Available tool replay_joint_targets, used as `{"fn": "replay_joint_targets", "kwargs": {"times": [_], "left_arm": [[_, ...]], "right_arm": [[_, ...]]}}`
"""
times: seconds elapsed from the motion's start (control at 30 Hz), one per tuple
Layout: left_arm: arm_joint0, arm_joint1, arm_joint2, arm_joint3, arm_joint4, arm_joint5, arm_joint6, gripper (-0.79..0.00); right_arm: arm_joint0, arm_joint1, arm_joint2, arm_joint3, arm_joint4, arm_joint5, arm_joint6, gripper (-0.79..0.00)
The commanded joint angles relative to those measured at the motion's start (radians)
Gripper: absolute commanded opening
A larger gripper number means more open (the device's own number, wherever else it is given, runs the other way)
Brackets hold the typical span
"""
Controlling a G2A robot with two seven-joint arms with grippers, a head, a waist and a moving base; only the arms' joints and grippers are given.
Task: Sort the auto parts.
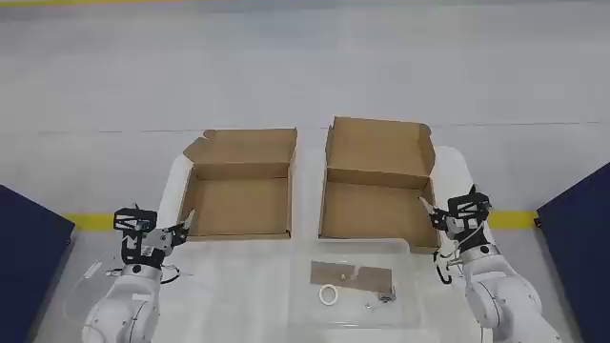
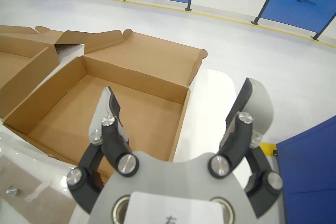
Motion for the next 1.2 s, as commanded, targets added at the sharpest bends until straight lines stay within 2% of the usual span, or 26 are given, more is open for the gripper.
{"fn": "replay_joint_targets", "kwargs": {"times": [0.0,0.1,0.13,0.4,0.47,0.7,0.8,1.1,1.17], "left_arm": [[0.000,0.000,0.000,0.000,0.000,0.000,0.000,0.000],[0.000,0.000,0.000,0.000,0.000,0.000,0.000,0.000],[0.000,0.000,0.000,0.000,0.000,0.000,0.000,0.000],[0.000,0.000,0.000,0.000,0.000,0.000,0.000,0.000],[0.000,0.000,0.000,0.000,0.000,0.000,0.000,0.000],[0.000,0.000,0.000,0.000,0.000,0.000,0.000,0.000],[0.000,0.000,0.000,0.000,0.000,0.000,0.000,0.000],[0.000,0.000,0.000,0.000,0.000,0.000,0.000,0.000],[0.000,0.000,0.000,0.000,0.000,0.000,0.000,0.000]], "right_arm": [[-0.002,0.001,0.004,-0.013,0.022,-0.044,0.018,0.000],[0.001,0.007,0.025,-0.049,0.052,-0.146,0.084,0.000],[0.005,0.011,0.045,-0.058,0.016,-0.155,0.095,0.000],[0.005,0.011,0.043,-0.059,0.018,-0.157,0.094,0.000],[0.017,0.012,0.049,-0.070,0.048,-0.187,0.098,0.000],[0.089,0.028,0.070,-0.104,0.099,-0.392,0.282,0.000],[0.118,0.037,0.057,-0.108,0.137,-0.515,0.398,0.000],[0.120,0.037,0.056,-0.110,0.139,-0.518,0.399,0.000],[0.128,0.040,0.049,-0.124,0.148,-0.563,0.407,0.000]]}}
